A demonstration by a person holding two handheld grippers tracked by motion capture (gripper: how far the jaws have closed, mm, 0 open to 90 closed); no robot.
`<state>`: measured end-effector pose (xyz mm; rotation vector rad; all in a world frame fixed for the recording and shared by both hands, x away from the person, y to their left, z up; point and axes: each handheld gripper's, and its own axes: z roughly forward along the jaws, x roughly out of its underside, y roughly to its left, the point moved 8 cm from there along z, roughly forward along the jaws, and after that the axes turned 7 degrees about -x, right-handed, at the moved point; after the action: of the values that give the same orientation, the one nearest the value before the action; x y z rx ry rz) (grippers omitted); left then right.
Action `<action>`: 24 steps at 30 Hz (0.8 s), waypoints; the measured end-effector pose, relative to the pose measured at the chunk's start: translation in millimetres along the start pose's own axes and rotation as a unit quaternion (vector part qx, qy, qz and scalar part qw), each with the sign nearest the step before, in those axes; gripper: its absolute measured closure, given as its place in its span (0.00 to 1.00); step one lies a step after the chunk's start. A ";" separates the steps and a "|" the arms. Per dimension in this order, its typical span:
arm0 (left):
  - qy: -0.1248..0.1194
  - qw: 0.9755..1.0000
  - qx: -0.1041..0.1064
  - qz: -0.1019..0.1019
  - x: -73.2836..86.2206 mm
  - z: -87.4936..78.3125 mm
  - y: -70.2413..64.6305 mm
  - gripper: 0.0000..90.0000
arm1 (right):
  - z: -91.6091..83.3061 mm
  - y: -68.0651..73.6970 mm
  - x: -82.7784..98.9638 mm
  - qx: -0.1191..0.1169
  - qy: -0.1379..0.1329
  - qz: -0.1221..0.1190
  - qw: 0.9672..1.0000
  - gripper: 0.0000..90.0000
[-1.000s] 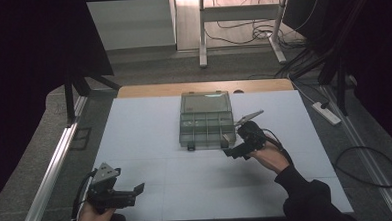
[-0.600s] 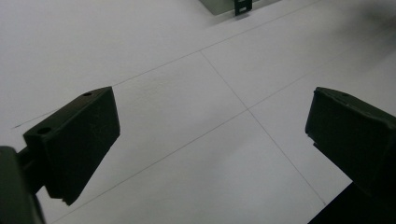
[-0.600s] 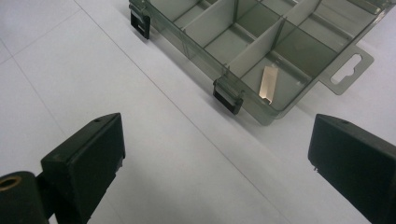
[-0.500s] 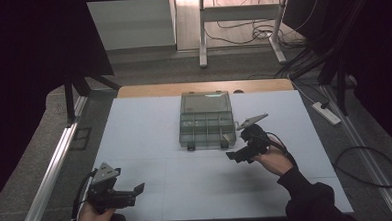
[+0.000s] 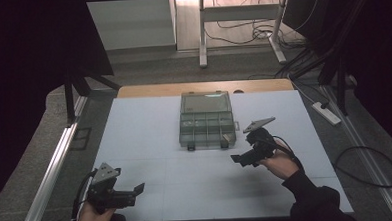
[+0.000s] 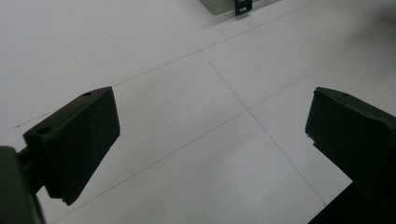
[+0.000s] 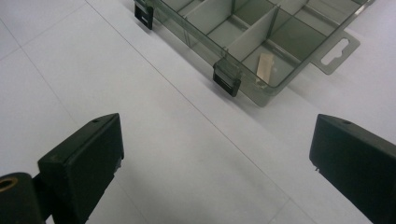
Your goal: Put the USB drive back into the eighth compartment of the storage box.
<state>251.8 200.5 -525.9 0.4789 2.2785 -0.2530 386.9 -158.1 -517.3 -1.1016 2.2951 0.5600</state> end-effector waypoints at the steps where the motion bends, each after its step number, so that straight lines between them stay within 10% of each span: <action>1: 0.000 1.000 0.000 0.000 0.0 0.0 0.0 0.03 | -1.8 0.1 1.2 0.000 -0.001 0.001 1.000 0.03; 24: 0.000 1.000 0.001 -0.001 0.0 -0.1 0.2 0.03 | -19.2 3.7 16.2 0.009 -0.009 0.002 1.000 0.00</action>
<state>251.8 200.7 -525.8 0.4784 2.2797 -0.2553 369.9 -176.2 -511.9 -1.0789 2.2820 0.5470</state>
